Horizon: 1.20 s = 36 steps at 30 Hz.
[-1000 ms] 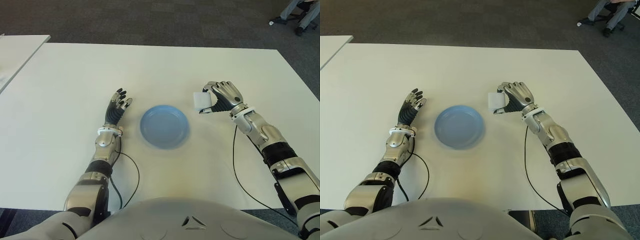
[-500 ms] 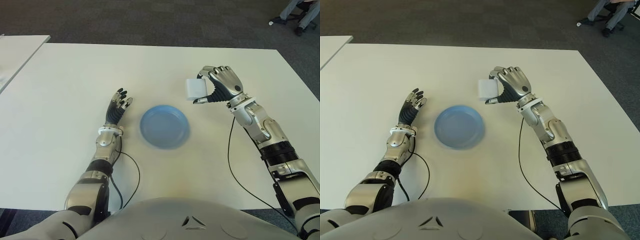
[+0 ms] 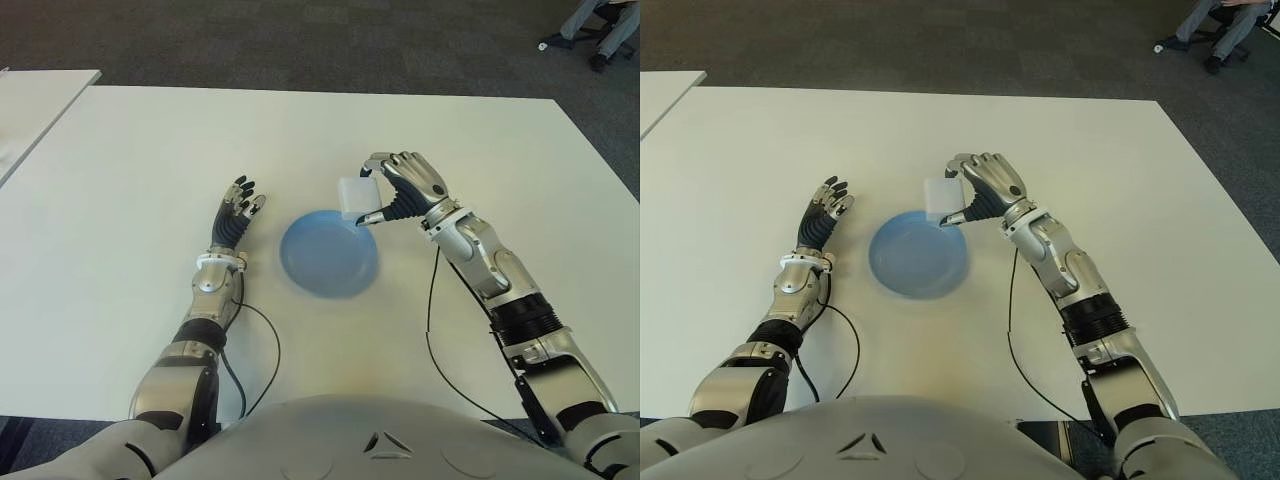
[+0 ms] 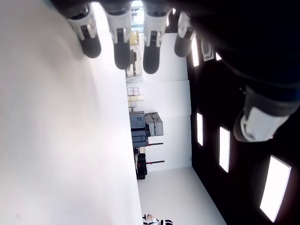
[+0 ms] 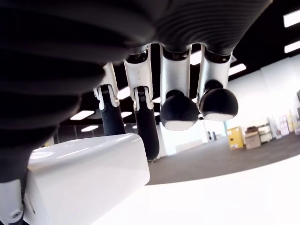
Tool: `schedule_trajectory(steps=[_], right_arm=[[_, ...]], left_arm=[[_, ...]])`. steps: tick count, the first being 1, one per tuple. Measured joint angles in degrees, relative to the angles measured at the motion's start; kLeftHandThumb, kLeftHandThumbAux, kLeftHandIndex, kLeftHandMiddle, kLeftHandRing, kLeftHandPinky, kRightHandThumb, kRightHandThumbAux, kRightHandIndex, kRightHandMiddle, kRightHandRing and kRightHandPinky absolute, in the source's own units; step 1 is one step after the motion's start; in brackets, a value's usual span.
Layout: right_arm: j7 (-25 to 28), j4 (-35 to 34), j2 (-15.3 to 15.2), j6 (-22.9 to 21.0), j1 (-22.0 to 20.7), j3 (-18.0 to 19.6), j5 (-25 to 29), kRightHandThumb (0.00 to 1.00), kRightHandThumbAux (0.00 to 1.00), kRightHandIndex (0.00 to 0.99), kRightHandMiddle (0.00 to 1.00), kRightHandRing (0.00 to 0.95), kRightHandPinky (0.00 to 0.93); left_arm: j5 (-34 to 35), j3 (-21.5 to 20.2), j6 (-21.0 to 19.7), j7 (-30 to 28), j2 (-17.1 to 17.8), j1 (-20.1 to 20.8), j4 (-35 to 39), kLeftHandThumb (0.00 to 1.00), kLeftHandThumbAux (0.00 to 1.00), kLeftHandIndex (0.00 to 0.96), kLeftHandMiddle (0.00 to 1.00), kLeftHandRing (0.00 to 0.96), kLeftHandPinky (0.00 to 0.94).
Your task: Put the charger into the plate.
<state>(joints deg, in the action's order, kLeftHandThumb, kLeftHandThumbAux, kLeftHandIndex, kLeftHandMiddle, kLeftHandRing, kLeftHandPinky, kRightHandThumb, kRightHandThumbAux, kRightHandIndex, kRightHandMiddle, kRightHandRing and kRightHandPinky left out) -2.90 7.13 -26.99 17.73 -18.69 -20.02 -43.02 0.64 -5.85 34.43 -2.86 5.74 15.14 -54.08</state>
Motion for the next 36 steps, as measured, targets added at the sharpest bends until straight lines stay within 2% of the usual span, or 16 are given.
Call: schedule_trajectory(steps=[11,23,36], right_arm=[[2.8,-1.1,1.6,-0.6,1.7,-1.4,-0.2,0.738,0.71,0.441,0.879,0.875,0.874],[3.7,2.4,4.1,-1.1,1.9,-3.5,-0.6,0.735,0.71,0.441,0.883,0.881,0.882],[5.4,5.9,5.7,-1.6,1.9,-4.2,0.3,0.734,0.71,0.441,0.883,0.882,0.881]], left_arm=[[-0.1,0.1,-0.1,0.0,-0.5,-0.1,0.4,0.0,0.491,0.085,0.139,0.113,0.076],[-0.3,0.2,-0.7,0.9,-1.2,-0.5,1.5,0.0,0.468,0.088,0.142,0.108,0.04],[-0.3,0.2,-1.1,0.9,-1.9,-1.0,2.5,0.0,0.481,0.093,0.145,0.115,0.081]])
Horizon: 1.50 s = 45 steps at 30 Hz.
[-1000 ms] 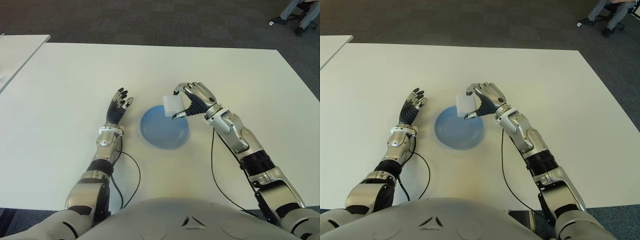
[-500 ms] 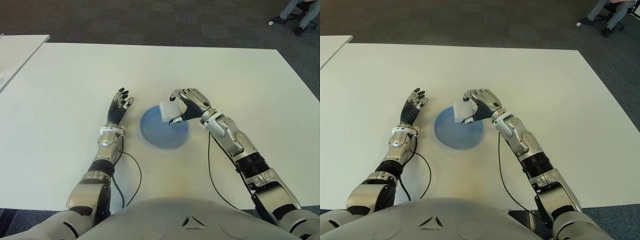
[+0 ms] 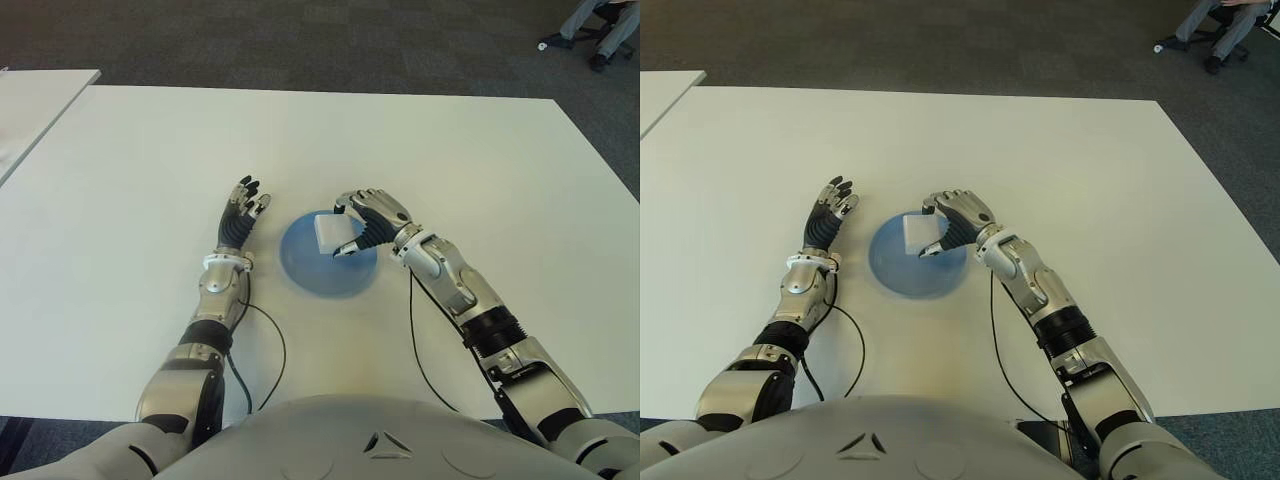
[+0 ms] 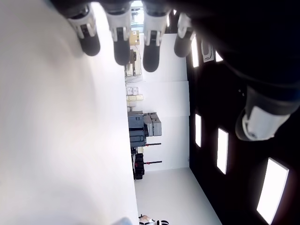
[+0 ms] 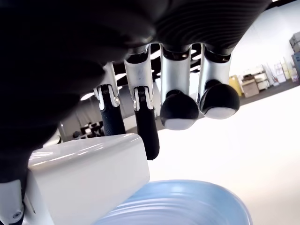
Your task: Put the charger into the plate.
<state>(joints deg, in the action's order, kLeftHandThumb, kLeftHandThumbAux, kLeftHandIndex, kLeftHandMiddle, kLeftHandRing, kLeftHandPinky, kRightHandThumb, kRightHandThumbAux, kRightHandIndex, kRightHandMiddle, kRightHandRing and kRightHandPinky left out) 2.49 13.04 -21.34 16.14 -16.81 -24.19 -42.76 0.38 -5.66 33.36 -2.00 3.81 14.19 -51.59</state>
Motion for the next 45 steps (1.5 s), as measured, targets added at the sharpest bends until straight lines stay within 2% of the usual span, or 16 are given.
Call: schedule_trajectory(steps=[11,17,19,21,22,23,24,26,28,30,32,37,45], right_arm=[[0.1,2.2,0.3,0.0,0.0,-0.8,0.0,0.738,0.709,0.441,0.874,0.873,0.863],[-0.3,3.3,0.5,0.1,0.0,-0.9,0.0,0.737,0.706,0.441,0.82,0.808,0.757],[-1.1,3.8,0.5,0.3,0.0,-1.0,-0.1,0.73,0.704,0.439,0.785,0.765,0.7],[-2.0,4.3,0.4,1.0,0.0,-1.4,-0.4,0.714,0.704,0.431,0.704,0.706,0.651],[-2.2,4.5,0.2,1.4,-0.1,-1.7,-0.6,0.632,0.59,0.356,0.577,0.577,0.542],[-2.4,4.8,0.0,1.8,-0.3,-2.0,-1.0,0.603,0.55,0.33,0.531,0.53,0.502],[-2.4,4.9,-0.2,2.2,-0.4,-2.3,-1.2,0.544,0.436,0.232,0.392,0.385,0.373],[-2.3,5.3,-0.7,2.8,-0.7,-3.0,-1.8,0.473,0.3,0.108,0.198,0.186,0.19],[-1.4,5.4,-1.3,3.2,-1.2,-3.8,-2.3,0.436,0.228,0.055,0.103,0.095,0.099],[0.0,5.2,-2.2,3.4,-1.5,-4.3,-2.6,0.388,0.166,0.022,0.042,0.039,0.04],[1.5,4.8,-3.3,3.8,-1.5,-4.6,-2.7,0.361,0.14,0.011,0.021,0.019,0.02],[3.8,3.9,-4.8,5.2,-1.6,-4.7,-2.3,0.316,0.114,0.001,0.003,0.003,0.003],[6.2,3.4,-4.9,6.3,-1.6,-4.6,-0.5,0.285,0.103,0.0,0.0,0.0,0.0]], left_arm=[[0.1,0.0,-0.1,0.0,-0.3,-0.6,1.0,0.0,0.492,0.092,0.145,0.12,0.086],[0.0,0.1,-0.1,0.0,-0.3,-0.9,1.5,0.0,0.483,0.09,0.145,0.121,0.094],[-0.1,0.1,-0.1,0.0,-0.3,-1.1,1.7,0.0,0.481,0.09,0.15,0.126,0.102],[-0.2,0.1,-0.1,0.0,-0.3,-1.2,1.9,0.0,0.481,0.088,0.154,0.131,0.103],[-0.2,0.1,-0.1,0.0,-0.3,-1.3,2.0,0.0,0.481,0.087,0.154,0.131,0.094],[-0.4,0.1,-0.1,0.0,-0.2,-1.4,2.1,0.0,0.481,0.086,0.154,0.131,0.091],[-0.4,0.1,-0.1,0.0,-0.2,-1.4,2.1,0.0,0.483,0.085,0.153,0.13,0.093],[-0.4,0.1,-0.2,0.0,-0.2,-1.5,2.2,0.0,0.484,0.082,0.152,0.13,0.095],[-0.5,0.1,-0.2,0.0,-0.2,-1.6,2.3,0.0,0.483,0.079,0.15,0.13,0.099],[-0.5,0.2,-0.2,0.0,-0.2,-1.6,2.3,0.0,0.482,0.076,0.152,0.133,0.106],[-0.6,0.2,-0.2,0.0,-0.2,-1.5,2.3,0.0,0.483,0.074,0.153,0.134,0.104],[-1.2,0.2,-0.1,0.0,-0.1,-1.6,2.3,0.0,0.492,0.071,0.159,0.141,0.116],[-1.6,0.3,-0.1,0.0,0.1,-1.7,2.3,0.0,0.505,0.059,0.158,0.142,0.121]])
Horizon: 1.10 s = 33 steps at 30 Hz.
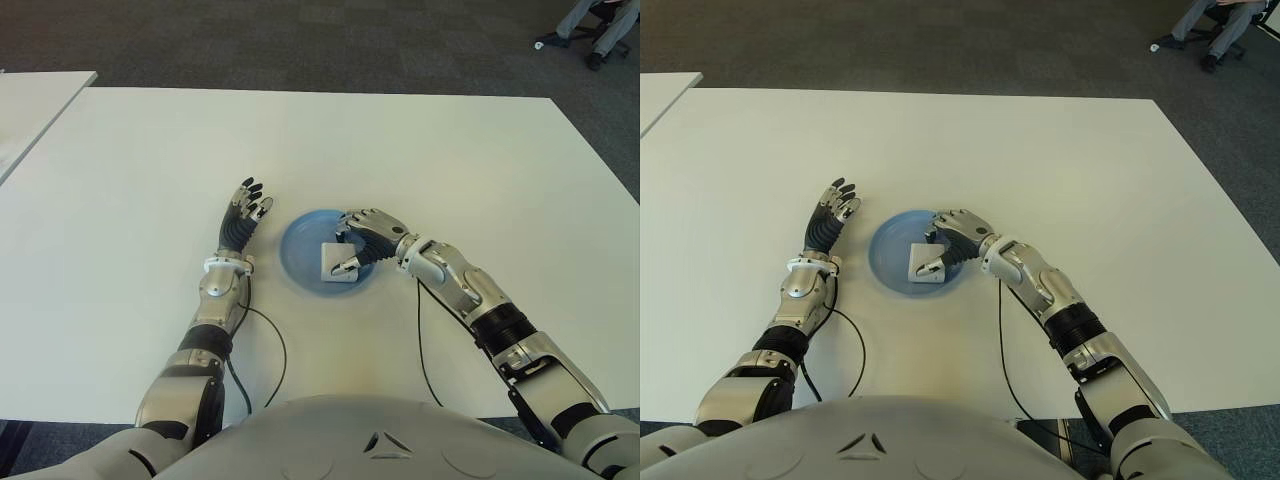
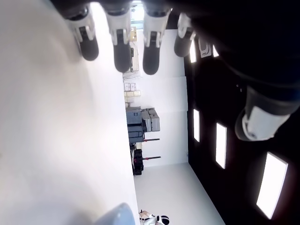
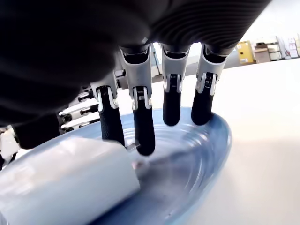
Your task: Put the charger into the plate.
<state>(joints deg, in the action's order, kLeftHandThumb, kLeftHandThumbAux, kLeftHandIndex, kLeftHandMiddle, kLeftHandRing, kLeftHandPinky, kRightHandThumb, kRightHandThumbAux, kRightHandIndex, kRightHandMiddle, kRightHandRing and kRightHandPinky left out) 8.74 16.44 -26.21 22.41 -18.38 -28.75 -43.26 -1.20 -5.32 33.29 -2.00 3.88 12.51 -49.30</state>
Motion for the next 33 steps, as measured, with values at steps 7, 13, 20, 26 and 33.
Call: schedule_trajectory(steps=[7,13,20,26,33], right_arm=[[1.2,0.0,-0.1,0.9,0.0,0.1,0.8,0.274,0.092,0.0,0.0,0.0,0.0],[1.3,0.0,-0.2,1.7,-0.1,0.3,0.8,0.266,0.091,0.0,0.0,0.0,0.0],[1.2,0.0,-0.4,2.1,0.0,0.8,1.3,0.264,0.092,0.0,0.0,0.0,0.0],[1.1,0.0,-0.4,2.1,0.0,0.9,1.6,0.265,0.091,0.0,0.0,0.0,0.0],[-1.0,0.0,-0.3,2.1,0.1,1.2,1.3,0.258,0.09,0.0,0.0,0.0,0.0]], left_arm=[[0.0,0.2,0.0,-0.2,0.1,0.0,0.0,0.0,0.509,0.052,0.151,0.128,0.095],[0.1,0.3,0.0,-0.7,0.2,0.1,0.0,0.0,0.51,0.055,0.152,0.125,0.094],[0.1,0.5,-0.1,-1.3,0.5,0.0,0.0,0.0,0.508,0.047,0.15,0.126,0.102],[0.2,0.9,-0.1,-1.7,0.6,0.0,0.0,0.0,0.516,0.047,0.154,0.131,0.111],[0.3,1.1,0.1,-1.7,0.6,0.0,0.0,0.0,0.519,0.058,0.156,0.134,0.102]])
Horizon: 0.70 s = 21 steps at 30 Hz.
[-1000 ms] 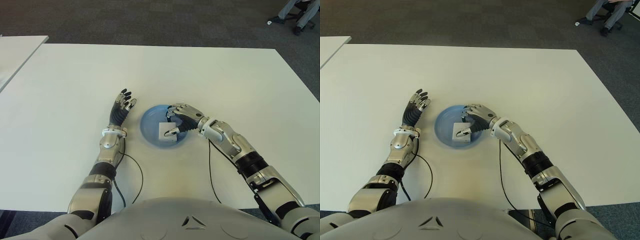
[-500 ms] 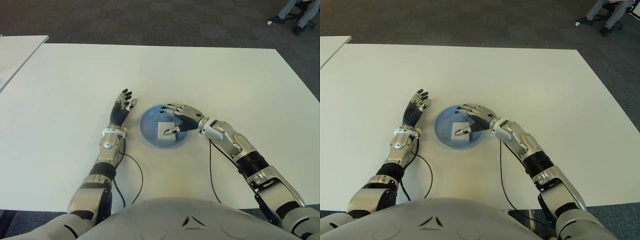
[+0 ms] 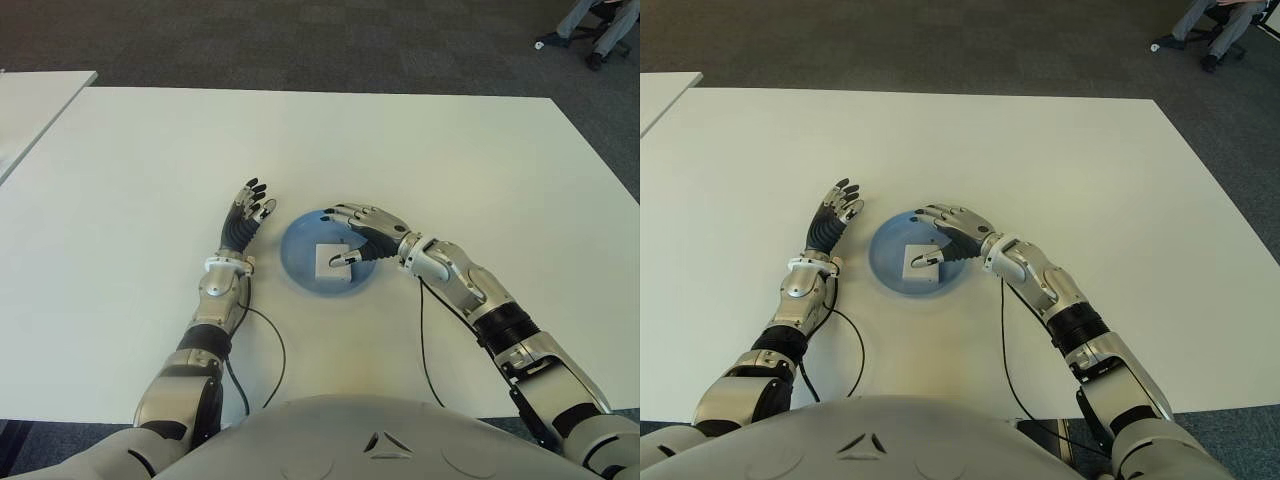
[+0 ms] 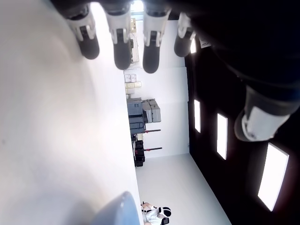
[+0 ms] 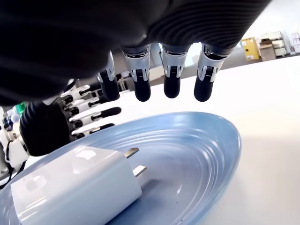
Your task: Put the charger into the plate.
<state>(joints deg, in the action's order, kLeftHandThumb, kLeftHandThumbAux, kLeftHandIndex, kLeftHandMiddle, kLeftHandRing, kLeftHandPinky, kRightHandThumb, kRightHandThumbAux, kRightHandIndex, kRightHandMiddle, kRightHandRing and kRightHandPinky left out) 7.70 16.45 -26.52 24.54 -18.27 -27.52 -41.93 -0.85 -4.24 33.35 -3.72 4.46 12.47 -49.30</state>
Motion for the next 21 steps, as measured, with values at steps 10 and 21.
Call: schedule_trajectory(steps=[10,21], right_arm=[[-3.5,0.0,0.5,-0.2,0.0,0.6,-0.7,0.268,0.1,0.0,0.0,0.0,0.0],[-6.1,2.5,1.3,-2.1,-0.4,2.5,-0.1,0.238,0.144,0.0,0.0,0.0,0.0]], left_arm=[[0.0,0.4,0.3,0.0,0.0,-0.1,0.0,0.0,0.493,0.078,0.158,0.139,0.132],[0.0,0.6,-1.2,0.0,-0.1,-0.3,1.1,0.0,0.506,0.076,0.164,0.148,0.135]])
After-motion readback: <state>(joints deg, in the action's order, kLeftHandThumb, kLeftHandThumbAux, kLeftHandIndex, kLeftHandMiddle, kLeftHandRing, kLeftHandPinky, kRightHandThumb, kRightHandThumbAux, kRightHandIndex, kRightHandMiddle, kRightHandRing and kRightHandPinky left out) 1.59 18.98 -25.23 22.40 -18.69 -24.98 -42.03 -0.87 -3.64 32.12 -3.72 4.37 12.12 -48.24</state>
